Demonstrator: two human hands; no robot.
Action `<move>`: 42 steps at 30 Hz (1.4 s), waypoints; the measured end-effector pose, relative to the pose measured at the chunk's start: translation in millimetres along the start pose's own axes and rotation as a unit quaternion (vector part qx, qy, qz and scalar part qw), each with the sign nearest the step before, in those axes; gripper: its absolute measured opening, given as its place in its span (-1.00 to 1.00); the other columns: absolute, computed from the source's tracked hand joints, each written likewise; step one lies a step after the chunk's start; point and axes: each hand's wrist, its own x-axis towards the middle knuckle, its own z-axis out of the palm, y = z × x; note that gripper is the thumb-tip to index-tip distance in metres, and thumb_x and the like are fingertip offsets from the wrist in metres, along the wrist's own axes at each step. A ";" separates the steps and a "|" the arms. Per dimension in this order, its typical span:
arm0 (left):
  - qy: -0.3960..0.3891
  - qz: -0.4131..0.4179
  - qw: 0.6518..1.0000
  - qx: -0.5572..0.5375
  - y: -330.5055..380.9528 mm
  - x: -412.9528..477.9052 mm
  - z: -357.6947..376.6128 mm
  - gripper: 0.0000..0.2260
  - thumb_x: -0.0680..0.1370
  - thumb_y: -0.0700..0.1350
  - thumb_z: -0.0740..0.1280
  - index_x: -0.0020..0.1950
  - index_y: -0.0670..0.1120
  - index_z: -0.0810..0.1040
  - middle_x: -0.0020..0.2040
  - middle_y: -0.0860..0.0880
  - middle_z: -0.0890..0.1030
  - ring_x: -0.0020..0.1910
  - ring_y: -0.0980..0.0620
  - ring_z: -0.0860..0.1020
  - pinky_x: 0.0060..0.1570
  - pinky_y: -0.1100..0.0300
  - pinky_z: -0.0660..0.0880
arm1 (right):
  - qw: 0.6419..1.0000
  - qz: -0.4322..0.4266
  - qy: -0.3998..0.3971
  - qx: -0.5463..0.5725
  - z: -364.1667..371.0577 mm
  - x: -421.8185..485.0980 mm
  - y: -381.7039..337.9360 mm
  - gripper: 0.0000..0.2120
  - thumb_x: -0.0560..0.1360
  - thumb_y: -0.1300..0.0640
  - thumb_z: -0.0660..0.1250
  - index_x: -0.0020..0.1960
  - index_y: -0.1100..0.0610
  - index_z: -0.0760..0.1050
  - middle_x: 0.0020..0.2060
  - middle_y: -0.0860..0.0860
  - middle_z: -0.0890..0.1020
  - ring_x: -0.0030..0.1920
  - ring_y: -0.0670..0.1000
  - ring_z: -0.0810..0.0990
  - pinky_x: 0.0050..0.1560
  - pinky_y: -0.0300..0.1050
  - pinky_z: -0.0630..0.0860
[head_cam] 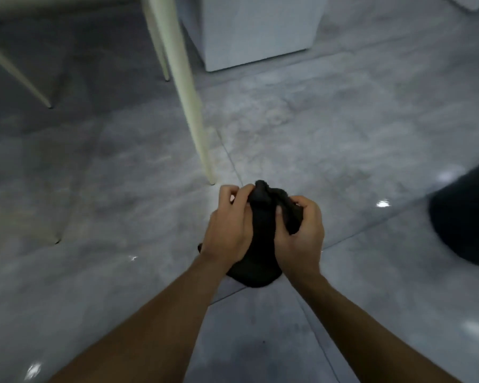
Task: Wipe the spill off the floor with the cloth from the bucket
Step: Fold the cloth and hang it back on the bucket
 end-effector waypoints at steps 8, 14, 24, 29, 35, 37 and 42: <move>-0.070 0.242 0.965 -0.067 153.0 95.6 64.8 -0.66 0.67 -0.10 0.12 0.42 -0.10 0.46 0.15 -0.11 0.46 -0.15 -0.17 0.54 -0.15 -0.16 0.55 | 0.966 -0.012 0.256 -0.035 -138.3 71.7 -24.8 -0.81 0.58 0.23 0.40 0.14 0.16 0.46 0.03 0.12 0.56 0.00 -0.07 0.55 0.04 -0.39 0.43; -0.076 0.376 0.919 -0.095 297.8 132.9 122.3 -0.61 0.65 -0.12 0.14 0.48 -0.07 0.43 0.20 -0.11 0.49 -0.09 -0.09 0.56 -0.19 -0.06 0.56 | 0.895 -0.044 0.432 -0.098 -255.2 122.6 -40.0 -0.76 0.56 0.21 0.37 0.18 0.29 0.48 0.09 0.17 0.57 0.04 -0.13 0.51 0.12 -0.45 0.37; -0.198 0.360 0.897 0.163 377.1 129.5 214.0 -0.76 0.64 -0.14 0.18 0.23 -0.18 0.54 0.32 -0.16 0.47 0.27 -0.19 0.45 0.16 -0.02 0.38 | 0.878 0.286 0.202 -0.327 -354.0 159.5 11.0 -0.68 0.62 0.06 0.26 0.34 0.11 0.40 0.38 0.23 0.32 0.24 0.27 0.42 0.25 0.02 0.39; -0.209 0.366 0.897 0.135 353.5 134.2 220.8 -0.69 0.67 -0.11 0.07 -0.05 -0.15 0.57 0.12 -0.18 0.54 0.10 -0.17 0.50 0.14 -0.03 0.42 | 0.897 0.170 0.112 -0.392 -339.1 147.2 18.9 -0.66 0.68 -0.05 0.05 -0.06 0.06 0.51 -0.07 0.09 0.61 -0.05 0.19 0.55 -0.03 0.09 0.42; -0.257 0.383 0.877 0.136 328.8 140.4 197.3 -0.61 0.71 0.02 -0.01 0.29 -0.17 0.47 0.33 -0.17 0.51 0.39 -0.17 0.40 0.44 -0.10 0.26 | 0.837 0.067 0.182 -0.512 -322.8 135.4 28.5 -0.64 0.70 -0.09 -0.01 -0.14 0.02 0.39 -0.37 0.00 0.53 -0.41 0.10 0.45 -0.31 -0.04 0.26; -0.268 0.374 0.869 0.180 325.8 146.9 172.7 -0.54 0.72 0.03 -0.03 0.55 -0.17 0.27 0.56 -0.14 0.31 0.58 -0.14 0.18 0.55 -0.10 0.10 | 0.834 0.038 0.181 -0.519 -321.8 141.1 22.8 -0.58 0.70 -0.12 -0.01 -0.11 0.06 0.49 -0.26 0.06 0.63 -0.28 0.14 0.56 -0.19 0.03 0.40; -0.203 0.341 0.882 0.254 348.7 180.4 74.0 -0.51 0.73 0.04 -0.08 0.63 -0.12 0.10 0.62 -0.09 0.23 0.62 -0.15 0.12 0.57 -0.12 0.05 | 0.888 -0.004 0.126 -0.442 -309.6 183.5 -67.0 -0.60 0.72 -0.03 0.04 0.25 0.15 0.57 0.16 0.12 0.67 0.18 0.18 0.59 0.13 0.11 0.44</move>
